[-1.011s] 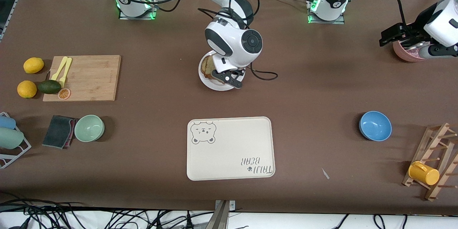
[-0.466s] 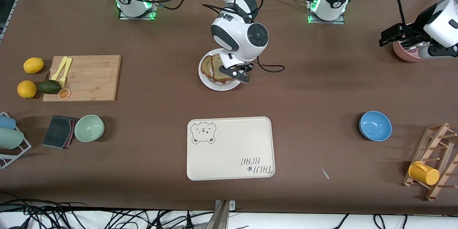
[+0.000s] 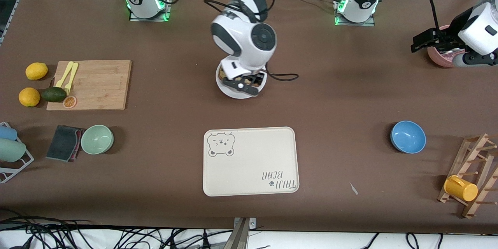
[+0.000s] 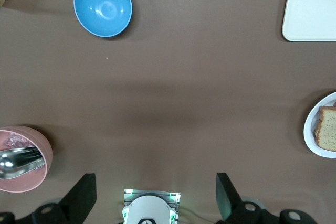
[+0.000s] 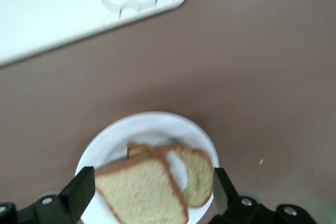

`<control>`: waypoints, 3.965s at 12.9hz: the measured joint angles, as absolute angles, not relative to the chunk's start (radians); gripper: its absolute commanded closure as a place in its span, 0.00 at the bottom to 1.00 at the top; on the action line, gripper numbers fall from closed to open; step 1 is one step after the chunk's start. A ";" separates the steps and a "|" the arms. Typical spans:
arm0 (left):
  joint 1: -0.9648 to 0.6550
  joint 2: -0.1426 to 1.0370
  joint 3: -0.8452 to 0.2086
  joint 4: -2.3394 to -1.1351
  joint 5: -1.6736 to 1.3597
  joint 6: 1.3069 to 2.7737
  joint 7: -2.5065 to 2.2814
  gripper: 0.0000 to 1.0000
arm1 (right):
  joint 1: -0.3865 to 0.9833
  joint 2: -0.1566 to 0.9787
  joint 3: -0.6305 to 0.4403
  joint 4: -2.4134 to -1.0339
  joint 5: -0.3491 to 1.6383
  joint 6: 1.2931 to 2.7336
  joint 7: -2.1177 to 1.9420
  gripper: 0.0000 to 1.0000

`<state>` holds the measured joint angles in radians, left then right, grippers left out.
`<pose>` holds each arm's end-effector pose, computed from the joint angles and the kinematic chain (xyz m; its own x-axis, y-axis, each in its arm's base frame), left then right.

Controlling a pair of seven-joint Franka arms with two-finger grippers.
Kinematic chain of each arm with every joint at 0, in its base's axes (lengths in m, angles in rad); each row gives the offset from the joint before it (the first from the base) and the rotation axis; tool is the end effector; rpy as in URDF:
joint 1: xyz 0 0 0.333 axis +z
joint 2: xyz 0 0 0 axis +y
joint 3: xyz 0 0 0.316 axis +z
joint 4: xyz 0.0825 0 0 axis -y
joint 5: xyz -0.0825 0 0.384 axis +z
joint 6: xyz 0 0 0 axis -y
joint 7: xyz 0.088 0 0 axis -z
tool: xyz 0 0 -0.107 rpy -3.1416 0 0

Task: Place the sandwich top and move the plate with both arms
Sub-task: 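Raise the right gripper back to the board while the left gripper reaches out, then move the left gripper toward the plate rim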

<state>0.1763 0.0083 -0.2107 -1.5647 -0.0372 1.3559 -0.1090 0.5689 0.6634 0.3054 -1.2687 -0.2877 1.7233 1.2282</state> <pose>0.5317 -0.0224 0.6067 0.9736 0.0670 -0.2180 0.0721 -0.9973 0.0153 0.5137 0.4949 0.3640 0.9469 -0.3210 0.0202 -0.3185 -0.9270 0.1978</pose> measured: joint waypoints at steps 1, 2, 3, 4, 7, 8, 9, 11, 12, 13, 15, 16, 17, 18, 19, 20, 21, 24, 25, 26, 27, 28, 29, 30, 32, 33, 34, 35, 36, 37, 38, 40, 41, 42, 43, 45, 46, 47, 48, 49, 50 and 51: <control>0.176 0.015 -0.213 -1.565 -0.037 1.356 -0.109 0.00 | 0.535 0.608 0.281 -1.315 -0.276 1.765 1.210 0.01; 0.174 0.025 -0.215 -1.565 -0.037 1.357 -0.109 0.00 | 0.495 0.560 0.266 -1.355 -0.253 1.802 1.186 0.01; 0.171 0.036 -0.218 -1.565 -0.037 1.365 -0.109 0.00 | 0.449 0.517 0.255 -1.391 -0.214 1.836 1.149 0.01; 0.170 0.047 -0.221 -1.565 -0.037 1.382 -0.109 0.00 | 0.402 0.479 0.241 -1.417 -0.155 1.850 1.092 0.01; 0.170 0.076 -0.225 -1.565 -0.037 1.434 -0.109 0.00 | 0.328 0.387 0.143 -1.470 -0.020 1.857 0.884 0.00; 0.170 0.084 -0.226 -1.565 -0.037 1.444 -0.109 0.00 | 0.321 0.357 0.114 -1.494 -0.010 1.857 0.818 0.00; 0.169 0.094 -0.229 -1.565 -0.037 1.453 -0.110 0.00 | 0.308 0.325 0.097 -1.521 -0.007 1.856 0.746 0.00; 0.166 0.118 -0.238 -1.569 -0.037 1.479 -0.113 0.00 | 0.255 0.264 0.085 -1.570 -0.006 1.829 0.573 0.00; 0.159 0.132 -0.239 -1.571 -0.037 1.491 -0.114 0.00 | 0.220 0.241 0.082 -1.584 -0.005 1.805 0.491 0.00; 0.150 0.147 -0.239 -1.573 -0.037 1.500 -0.115 0.00 | 0.184 0.222 0.080 -1.591 -0.005 1.782 0.416 0.00; 0.136 0.178 -0.245 -1.580 -0.039 1.530 -0.121 0.00 | 0.110 0.181 0.077 -1.594 -0.005 1.746 0.311 0.00; 0.131 0.193 -0.254 -1.591 -0.041 1.557 -0.137 0.00 | 0.064 0.158 0.077 -1.594 -0.002 1.724 0.279 0.00; 0.125 0.204 -0.262 -1.609 -0.042 1.587 -0.152 0.00 | 0.020 0.136 0.077 -1.594 0.008 1.687 0.234 0.00; 0.120 0.212 -0.269 -1.631 -0.042 1.614 -0.162 0.00 | -0.015 0.117 0.077 -1.593 0.017 1.645 0.182 0.00; 0.116 0.216 -0.274 -1.654 -0.042 1.638 -0.170 0.00 | -0.037 0.100 0.077 -1.591 0.024 1.602 0.135 0.00; 0.116 0.218 -0.276 -1.679 -0.042 1.661 -0.172 0.00 | -0.047 0.088 0.075 -1.590 0.030 1.563 0.112 0.00; 0.116 0.218 -0.277 -1.705 -0.042 1.687 -0.172 0.00 | -0.049 0.082 0.067 -1.590 0.037 1.534 0.108 0.00; 0.116 0.219 -0.294 -1.805 -0.042 1.789 -0.173 0.00 | -0.048 0.080 0.032 -1.584 0.039 1.522 0.101 0.00; 0.115 0.219 -0.300 -1.840 -0.042 1.824 -0.174 0.00 | -0.046 0.079 0.028 -1.579 0.039 1.522 0.099 0.00; 0.115 0.219 -0.306 -1.873 -0.042 1.860 -0.175 0.00 | -0.043 0.076 0.028 -1.577 0.039 1.522 0.099 0.00; 0.115 0.219 -0.308 -1.905 -0.042 1.895 -0.176 0.00 | -0.038 0.073 0.028 -1.575 0.039 1.524 0.099 0.00; 0.115 0.218 -0.309 -1.933 -0.042 1.920 -0.176 0.00 | -0.034 0.069 0.029 -1.574 0.039 1.525 0.099 0.00; 0.116 0.214 -0.309 -1.955 -0.047 1.934 -0.177 0.00 | -0.031 0.065 0.031 -1.573 0.039 1.525 0.099 0.00; 0.118 0.208 -0.309 -1.971 -0.072 1.947 -0.177 0.00 | -0.029 0.063 0.031 -1.573 0.039 1.525 0.100 0.00; 0.120 0.199 -0.309 -2.003 -0.150 1.987 -0.177 0.00 | -0.029 0.061 0.028 -1.573 0.039 1.525 0.100 0.00; 0.119 0.198 -0.310 -2.023 -0.189 2.017 -0.176 0.00 | -0.029 0.061 0.029 -1.570 0.039 1.526 0.100 0.00; 0.118 0.198 -0.318 -2.047 -0.231 2.057 -0.176 0.00 | -0.029 0.059 0.029 -1.556 0.039 1.524 0.100 0.00; 0.117 0.198 -0.333 -2.075 -0.272 2.102 -0.176 0.00 | -0.029 0.056 0.032 -1.539 0.039 1.516 0.100 0.00; 0.116 0.199 -0.349 -2.101 -0.321 2.144 -0.176 0.00 | -0.028 0.053 0.042 -1.528 0.039 1.503 0.100 0.00; 0.115 0.200 -0.364 -2.122 -0.369 2.177 -0.175 0.00 | -0.026 0.052 0.053 -1.523 0.039 1.498 0.100 0.00; 0.115 0.205 -0.381 -2.134 -0.410 2.209 -0.175 0.00 | -0.023 0.052 0.059 -1.523 0.039 1.496 0.100 0.00; 0.114 0.223 -0.416 -2.142 -0.474 2.258 -0.175 0.00 | -0.025 0.055 0.058 -1.523 0.031 1.494 0.100 0.00; 0.114 0.230 -0.430 -2.142 -0.500 2.275 -0.175 0.00 | -0.026 0.057 0.055 -1.523 0.016 1.494 0.100 0.00; 0.111 0.236 -0.440 -2.142 -0.530 2.289 -0.168 0.00 | -0.026 0.058 0.054 -1.523 0.001 1.499 0.100 0.00; 0.107 0.242 -0.449 -2.142 -0.566 2.300 -0.148 0.00 | -0.026 0.059 0.054 -1.523 -0.004 1.513 0.100 0.00; 0.098 0.259 -0.454 -2.144 -0.654 2.316 -0.072 0.00 | -0.026 0.060 0.054 -1.523 -0.005 1.525 0.100 0.00; 0.097 0.268 -0.454 -2.146 -0.716 2.318 -0.009 0.00 | -0.026 0.062 0.054 -1.525 -0.007 1.520 0.100 0.00; 0.097 0.276 -0.454 -2.154 -0.778 2.322 0.058 0.00 | -0.026 0.065 0.054 -1.529 -0.007 1.517 0.100 0.00; 0.097 0.283 -0.454 -2.164 -0.836 2.333 0.129 0.00 | -0.026 0.069 0.054 -1.529 -0.008 1.518 0.100 0.00; 0.097 0.287 -0.454 -2.182 -0.896 2.344 0.207 0.00 | -0.026 0.070 0.054 -1.529 -0.011 1.519 0.100 0.00; 0.097 0.290 -0.454 -2.200 -0.958 2.350 0.288 0.00 | -0.026 0.069 0.054 -1.528 -0.027 1.519 0.100 0.00; 0.097 0.297 -0.454 -2.217 -1.027 2.353 0.375 0.00 | -0.026 0.069 0.055 -1.528 -0.050 1.519 0.100 0.00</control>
<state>0.0972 0.2974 -0.4544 -2.2174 -1.0269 2.3534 0.3752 -0.0257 0.0687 0.0550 -1.5277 -0.0502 1.5194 0.1001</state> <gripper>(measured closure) 0.000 0.000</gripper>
